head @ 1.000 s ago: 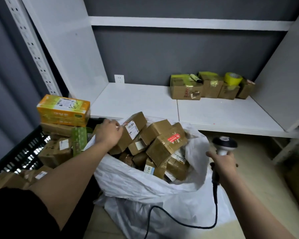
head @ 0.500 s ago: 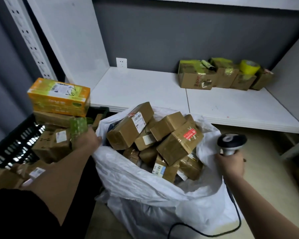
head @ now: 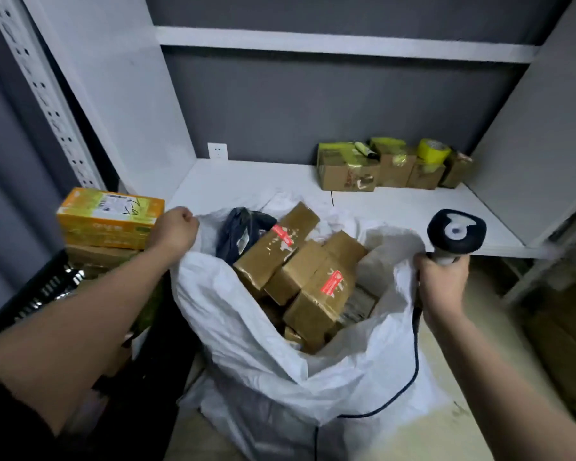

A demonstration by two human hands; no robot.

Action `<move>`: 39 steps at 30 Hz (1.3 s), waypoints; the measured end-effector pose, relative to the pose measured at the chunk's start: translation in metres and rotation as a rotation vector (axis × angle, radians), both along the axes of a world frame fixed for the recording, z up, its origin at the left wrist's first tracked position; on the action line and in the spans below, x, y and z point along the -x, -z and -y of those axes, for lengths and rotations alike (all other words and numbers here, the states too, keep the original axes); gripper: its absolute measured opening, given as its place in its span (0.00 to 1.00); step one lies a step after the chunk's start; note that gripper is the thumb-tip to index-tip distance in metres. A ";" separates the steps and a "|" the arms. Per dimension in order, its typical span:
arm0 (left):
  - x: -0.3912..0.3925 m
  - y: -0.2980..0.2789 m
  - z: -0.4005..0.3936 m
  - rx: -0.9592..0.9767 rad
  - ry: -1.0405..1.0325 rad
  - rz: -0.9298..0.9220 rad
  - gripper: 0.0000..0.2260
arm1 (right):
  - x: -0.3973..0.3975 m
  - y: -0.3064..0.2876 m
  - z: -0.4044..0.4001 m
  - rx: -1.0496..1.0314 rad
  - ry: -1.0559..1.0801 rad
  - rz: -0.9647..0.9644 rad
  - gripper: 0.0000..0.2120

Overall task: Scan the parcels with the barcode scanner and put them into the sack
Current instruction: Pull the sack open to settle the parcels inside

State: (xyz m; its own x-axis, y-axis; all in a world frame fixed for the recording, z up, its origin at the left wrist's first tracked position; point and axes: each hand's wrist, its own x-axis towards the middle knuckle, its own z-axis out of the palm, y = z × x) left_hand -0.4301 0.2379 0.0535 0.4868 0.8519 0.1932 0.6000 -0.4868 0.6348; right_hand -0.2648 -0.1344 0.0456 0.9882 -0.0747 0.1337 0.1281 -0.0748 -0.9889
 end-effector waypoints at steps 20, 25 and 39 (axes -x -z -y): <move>0.048 -0.078 0.046 -0.114 0.035 -0.328 0.26 | 0.017 -0.064 0.047 0.051 0.062 -0.021 0.26; 0.057 -0.061 0.143 -0.654 1.095 -0.452 0.43 | 0.013 -0.054 0.051 0.153 0.084 -0.047 0.20; 0.110 -0.021 0.196 -0.719 0.990 -0.719 0.18 | 0.047 -0.069 0.063 0.145 0.142 -0.012 0.22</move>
